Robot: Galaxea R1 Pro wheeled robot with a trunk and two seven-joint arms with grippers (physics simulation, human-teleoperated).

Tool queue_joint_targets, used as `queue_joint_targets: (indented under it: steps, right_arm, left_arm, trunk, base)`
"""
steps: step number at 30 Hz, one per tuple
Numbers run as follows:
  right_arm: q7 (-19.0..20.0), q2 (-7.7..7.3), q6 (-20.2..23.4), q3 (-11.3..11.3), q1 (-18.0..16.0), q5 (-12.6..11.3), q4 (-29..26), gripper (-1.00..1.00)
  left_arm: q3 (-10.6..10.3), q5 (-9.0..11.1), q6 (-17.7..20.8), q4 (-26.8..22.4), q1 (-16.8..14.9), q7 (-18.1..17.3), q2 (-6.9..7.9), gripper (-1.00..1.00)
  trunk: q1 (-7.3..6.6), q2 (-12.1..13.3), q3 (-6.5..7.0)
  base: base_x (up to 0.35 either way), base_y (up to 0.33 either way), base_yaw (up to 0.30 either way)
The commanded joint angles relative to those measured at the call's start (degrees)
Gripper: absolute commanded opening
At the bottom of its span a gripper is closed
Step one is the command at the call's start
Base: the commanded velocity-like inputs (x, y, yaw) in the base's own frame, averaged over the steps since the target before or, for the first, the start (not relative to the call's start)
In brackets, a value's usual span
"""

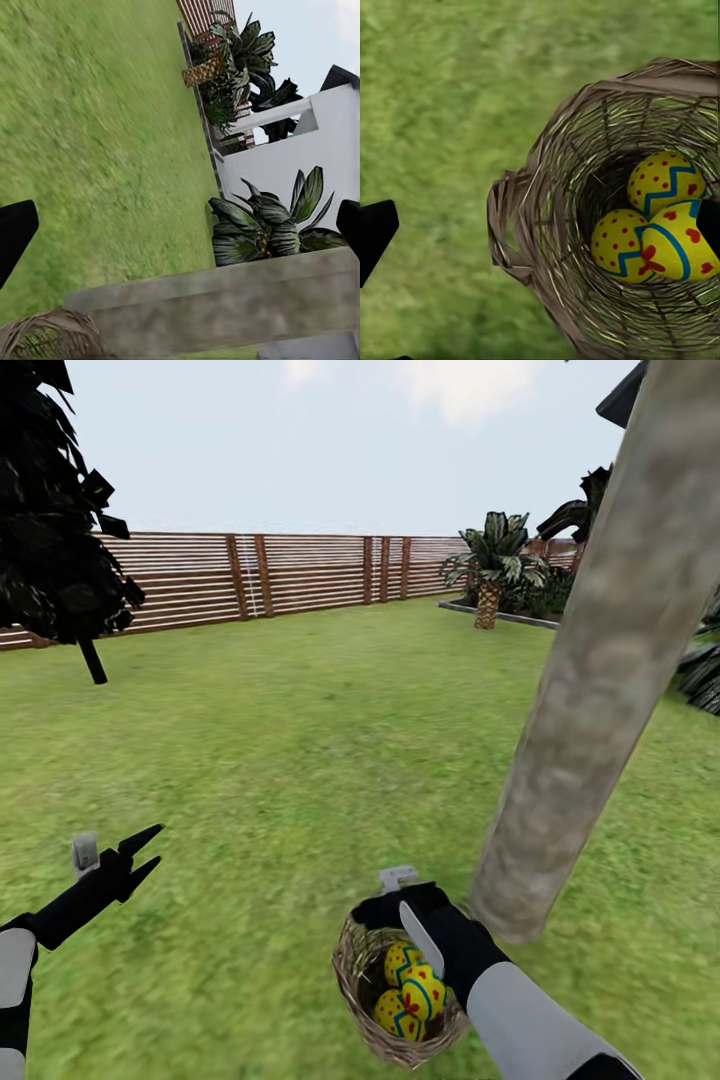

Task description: Take the three Easter eggs out of the wicker basket on the lawn in the garden, then place them on the lawn next to a single tree (choose any tree) so that all three eggs are next to the same tree and none are left in the basket.

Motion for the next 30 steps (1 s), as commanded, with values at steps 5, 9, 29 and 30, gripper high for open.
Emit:
queue_joint_targets:
  steps: [5,9,29,30]
  right_arm:
    - [0.01,0.0,0.14,0.06,-0.04,-1.66,-0.1,1.0]
    - [-0.11,0.0,0.1,0.06,-0.04,-12.31,-0.09,1.0]
    - [-0.13,0.0,0.16,0.02,-0.04,-12.65,-0.02,1.0]
    - [-0.13,0.0,0.17,0.04,-0.04,-12.66,-0.02,1.0]
  left_arm:
    - [0.12,-0.1,0.27,0.0,-0.05,-0.23,0.0,1.0]
    - [0.13,-0.1,0.27,0.0,-0.07,-0.23,0.0,1.0]
    - [-0.01,-0.1,0.27,0.26,-0.06,-0.41,0.0,1.0]
    - [-0.04,-0.1,0.27,0.26,-0.06,-0.41,0.0,1.0]
  trunk:
    - [0.0,-0.03,0.3]
    - [0.0,-0.03,0.58]
    - [0.0,-0.03,1.97]
    - [0.0,-0.03,2.0]
  base:
    - [-0.002,0.002,-0.202]
    - [0.0,0.0,-0.203]
    - [0.0,0.016,-0.202]
    - [0.0,0.226,-0.105]
